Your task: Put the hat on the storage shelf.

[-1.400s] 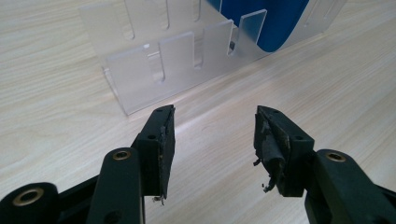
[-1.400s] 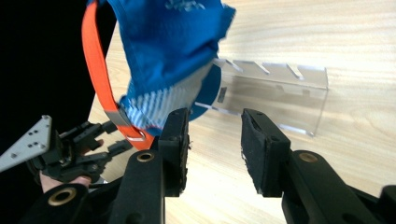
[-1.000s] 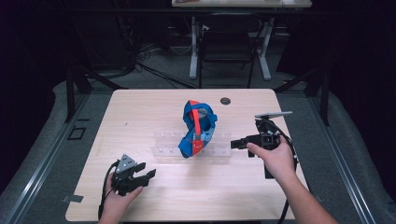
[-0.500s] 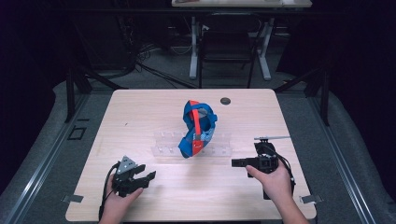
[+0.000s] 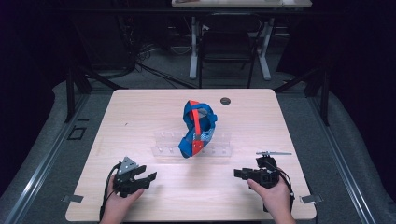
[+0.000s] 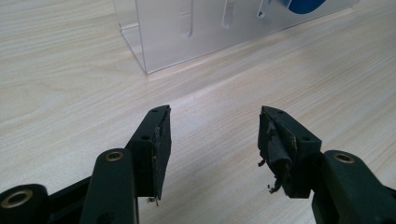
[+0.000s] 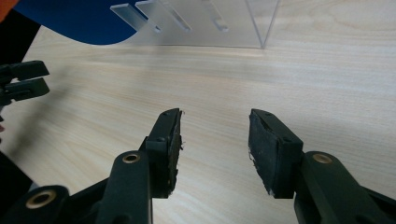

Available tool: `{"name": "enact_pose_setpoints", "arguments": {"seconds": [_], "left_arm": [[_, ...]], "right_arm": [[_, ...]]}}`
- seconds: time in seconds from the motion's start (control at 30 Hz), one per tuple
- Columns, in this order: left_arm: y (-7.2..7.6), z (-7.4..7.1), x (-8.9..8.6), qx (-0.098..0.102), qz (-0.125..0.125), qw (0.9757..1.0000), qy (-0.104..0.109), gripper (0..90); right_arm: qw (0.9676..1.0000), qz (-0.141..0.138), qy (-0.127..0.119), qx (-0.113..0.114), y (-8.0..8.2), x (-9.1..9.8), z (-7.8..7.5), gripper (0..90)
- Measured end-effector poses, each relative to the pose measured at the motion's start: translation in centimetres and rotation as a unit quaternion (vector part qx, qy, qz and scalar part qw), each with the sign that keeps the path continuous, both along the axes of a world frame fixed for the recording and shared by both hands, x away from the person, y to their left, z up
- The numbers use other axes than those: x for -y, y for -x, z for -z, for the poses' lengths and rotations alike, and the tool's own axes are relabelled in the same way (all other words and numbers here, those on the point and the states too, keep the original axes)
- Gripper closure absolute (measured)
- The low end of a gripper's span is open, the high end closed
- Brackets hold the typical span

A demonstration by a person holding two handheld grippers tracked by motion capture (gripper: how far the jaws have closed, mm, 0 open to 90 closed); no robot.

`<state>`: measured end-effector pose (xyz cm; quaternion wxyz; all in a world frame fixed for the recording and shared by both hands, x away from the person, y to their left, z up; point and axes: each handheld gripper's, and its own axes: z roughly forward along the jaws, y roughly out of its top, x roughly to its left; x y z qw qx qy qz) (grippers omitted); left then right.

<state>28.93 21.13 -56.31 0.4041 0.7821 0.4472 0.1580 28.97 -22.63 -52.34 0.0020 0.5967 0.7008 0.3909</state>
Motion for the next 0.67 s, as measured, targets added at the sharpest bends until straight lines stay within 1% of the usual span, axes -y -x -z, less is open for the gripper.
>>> {"name": "enact_pose_setpoints", "arguments": {"seconds": [0.03, 0.07, 0.1, 0.23, 0.3, 0.33, 0.37, 0.47, 0.5, 0.53, 0.57, 0.6, 0.67], "left_arm": [[0.0, 0.0, 0.0, 0.0, 0.0, 1.0, 0.0, 45.0], [0.0, 0.1, 0.1, 0.0, -0.001, 1.0, 0.0, 45.0], [0.0, 0.1, 0.1, -0.001, -0.001, 1.0, 0.0, 44.7], [0.0, 0.2, 0.3, -0.002, 0.003, 1.0, -0.003, 44.3], [0.0, 0.3, 0.3, -0.002, 0.005, 1.0, -0.003, 44.1], [0.0, 0.3, 0.4, -0.002, 0.004, 1.0, -0.002, 44.1], [0.0, 0.3, 0.4, -0.003, 0.005, 1.0, -0.002, 44.0], [0.0, 0.3, 0.4, -0.002, 0.005, 1.0, -0.003, 43.9], [0.0, 0.3, 0.4, 0.001, 0.005, 1.0, -0.003, 43.9], [0.0, 0.4, 0.5, 0.0, 0.006, 1.0, -0.003, 43.9], [0.0, 0.4, 0.5, 0.001, 0.008, 1.0, -0.004, 44.0], [0.0, 0.4, 0.6, 0.0, 0.011, 0.9999, -0.006, 44.1], [0.0, 0.5, 0.9, 0.004, 0.013, 0.9999, -0.009, 45.2]], "right_arm": [[1.0, 0.002, 0.004, 0.008, 0.2, 0.0, 0.2, 52.8], [0.9999, 0.0, 0.003, 0.013, 0.2, 0.0, 0.3, 51.4], [0.9997, -0.004, 0.003, 0.024, 0.4, 0.1, 0.4, 50.2], [0.9988, -0.004, -0.022, 0.042, 0.8, 0.4, 1.1, 48.0], [0.9988, -0.01, -0.019, 0.044, 0.8, 0.5, 1.3, 47.5], [0.9986, -0.014, -0.007, 0.051, 0.8, 0.6, 1.5, 47.5], [0.9984, -0.015, -0.002, 0.055, 0.8, 0.7, 1.6, 47.6], [0.9979, -0.009, -0.007, 0.064, 0.8, 0.9, 1.9, 47.2], [0.9976, -0.004, -0.006, 0.069, 0.8, 0.9, 2.0, 47.0], [0.9974, 0.0, -0.009, 0.071, 0.8, 1.0, 2.2, 47.2], [0.9977, -0.001, -0.013, 0.066, 0.8, 1.0, 2.3, 47.8], [0.9978, 0.005, -0.014, 0.065, 0.7, 1.0, 2.4, 48.1], [0.9977, 0.008, -0.013, 0.066, 0.6, 1.0, 2.6, 48.6]]}}
